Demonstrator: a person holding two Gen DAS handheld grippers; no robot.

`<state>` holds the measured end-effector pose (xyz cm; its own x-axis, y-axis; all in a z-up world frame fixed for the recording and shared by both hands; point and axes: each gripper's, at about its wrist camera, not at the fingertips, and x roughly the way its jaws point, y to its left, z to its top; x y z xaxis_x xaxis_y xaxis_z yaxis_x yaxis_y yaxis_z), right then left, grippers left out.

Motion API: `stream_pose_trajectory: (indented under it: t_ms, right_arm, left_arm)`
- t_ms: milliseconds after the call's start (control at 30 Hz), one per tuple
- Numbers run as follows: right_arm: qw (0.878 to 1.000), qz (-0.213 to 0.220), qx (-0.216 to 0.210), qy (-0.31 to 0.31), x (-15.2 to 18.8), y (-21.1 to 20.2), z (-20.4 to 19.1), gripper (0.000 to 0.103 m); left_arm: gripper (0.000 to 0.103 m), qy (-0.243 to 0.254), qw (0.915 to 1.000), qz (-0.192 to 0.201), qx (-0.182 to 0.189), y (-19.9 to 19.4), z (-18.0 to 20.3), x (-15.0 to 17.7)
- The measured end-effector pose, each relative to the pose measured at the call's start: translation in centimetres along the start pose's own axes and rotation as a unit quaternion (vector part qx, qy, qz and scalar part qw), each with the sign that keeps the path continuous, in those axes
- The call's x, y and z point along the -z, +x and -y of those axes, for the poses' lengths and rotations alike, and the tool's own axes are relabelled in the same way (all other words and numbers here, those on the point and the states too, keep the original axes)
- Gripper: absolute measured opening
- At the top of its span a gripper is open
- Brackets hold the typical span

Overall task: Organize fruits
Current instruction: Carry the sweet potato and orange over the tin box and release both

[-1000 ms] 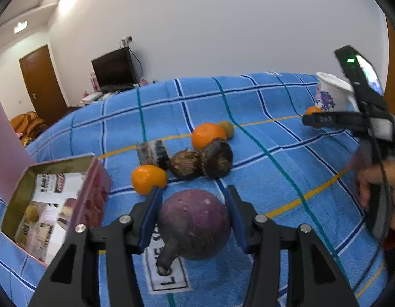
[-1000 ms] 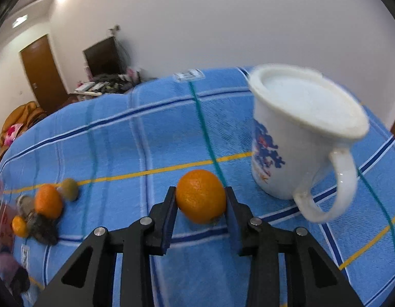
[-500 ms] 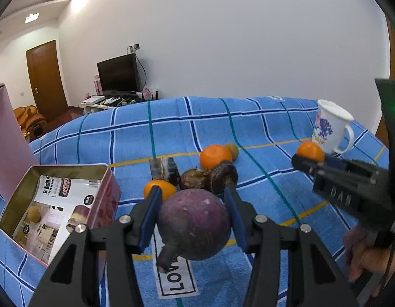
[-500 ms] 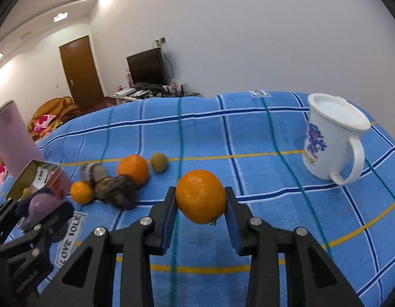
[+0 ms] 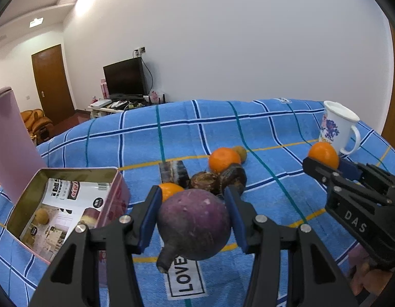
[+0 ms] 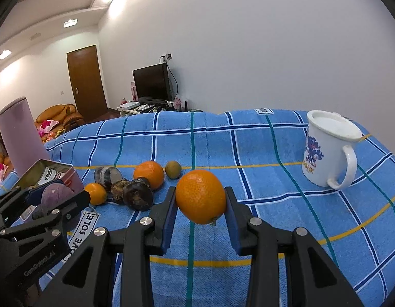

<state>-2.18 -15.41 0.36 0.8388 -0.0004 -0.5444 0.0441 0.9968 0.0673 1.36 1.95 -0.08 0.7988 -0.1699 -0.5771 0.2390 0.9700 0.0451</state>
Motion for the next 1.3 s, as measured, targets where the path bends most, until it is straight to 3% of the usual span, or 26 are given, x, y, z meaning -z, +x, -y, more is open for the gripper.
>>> stream_pose_trajectory:
  t_ms: [267, 733, 1300]
  right_arm:
    - [1.0, -0.011, -0.008, -0.002, 0.0, 0.0, -0.6, 0.037]
    - [0.999, 0.009, -0.043, -0.019, -1.9, -0.9, -5.1, 0.037]
    - [0.991, 0.012, -0.125, -0.04, -3.6, 2.0, -15.7, 0.038]
  left_arm:
    - [0.053, -0.023, 0.9996, 0.002, 0.014, -0.6, -1.1, -0.2]
    - [0.053, -0.05, 0.9982, 0.031, -0.005, -2.6, -5.1, -1.2]
    - [0.053, -0.092, 0.9896, 0.037, -0.104, -1.9, -15.1, -1.3]
